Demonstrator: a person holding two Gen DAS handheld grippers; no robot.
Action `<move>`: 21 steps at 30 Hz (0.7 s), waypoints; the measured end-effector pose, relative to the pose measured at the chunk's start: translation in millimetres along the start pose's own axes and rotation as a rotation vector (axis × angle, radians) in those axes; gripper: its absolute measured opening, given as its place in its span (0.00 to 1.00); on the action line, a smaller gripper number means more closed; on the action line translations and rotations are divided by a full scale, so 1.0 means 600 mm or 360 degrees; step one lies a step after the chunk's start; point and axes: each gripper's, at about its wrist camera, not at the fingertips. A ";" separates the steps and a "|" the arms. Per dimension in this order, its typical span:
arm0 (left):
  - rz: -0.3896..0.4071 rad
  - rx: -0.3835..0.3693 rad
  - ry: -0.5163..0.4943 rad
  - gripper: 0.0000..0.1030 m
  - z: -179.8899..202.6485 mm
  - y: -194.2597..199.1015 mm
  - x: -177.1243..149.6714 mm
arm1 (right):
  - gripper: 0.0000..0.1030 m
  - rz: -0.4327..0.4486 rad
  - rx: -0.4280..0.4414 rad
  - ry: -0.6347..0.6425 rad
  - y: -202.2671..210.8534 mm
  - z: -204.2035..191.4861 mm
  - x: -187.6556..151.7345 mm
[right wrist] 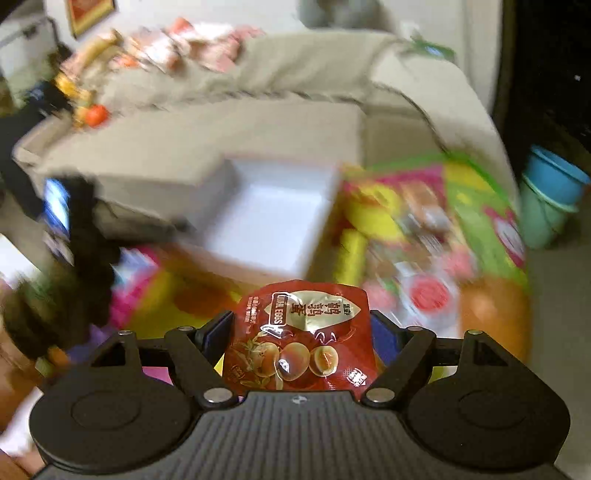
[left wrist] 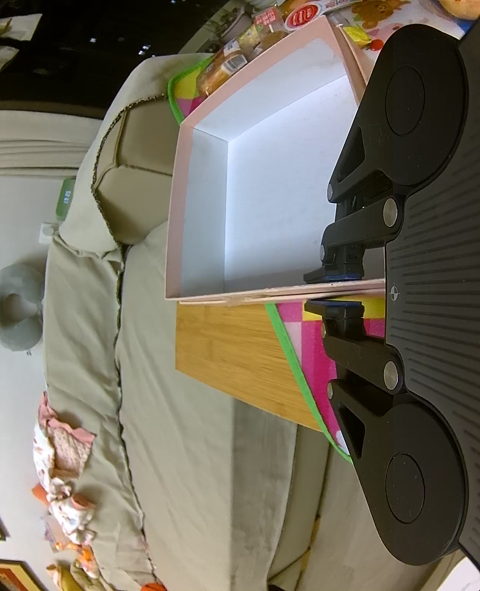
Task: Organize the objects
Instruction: 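Grasp the red salted-egg pouch with the right tool and drop it into the box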
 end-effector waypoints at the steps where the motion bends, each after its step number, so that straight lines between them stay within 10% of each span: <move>1: 0.0001 -0.0005 0.0008 0.11 -0.001 0.000 0.000 | 0.75 0.0030 0.0060 -0.0007 -0.003 -0.011 0.025; 11: -0.0020 -0.0030 0.0028 0.11 -0.008 -0.003 0.002 | 0.86 0.0260 0.0196 -0.0026 -0.140 -0.097 0.233; 21: -0.0009 -0.0034 0.0021 0.12 -0.005 -0.001 -0.001 | 0.96 0.0185 -0.0147 0.0077 -0.096 -0.042 0.080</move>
Point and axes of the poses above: each gripper's, at about its wrist camera, not at the fingertips, and y roughly against the way its jaws point, z to its right, x to its top, and after that the axes turned 4 degrees about x, right-handed
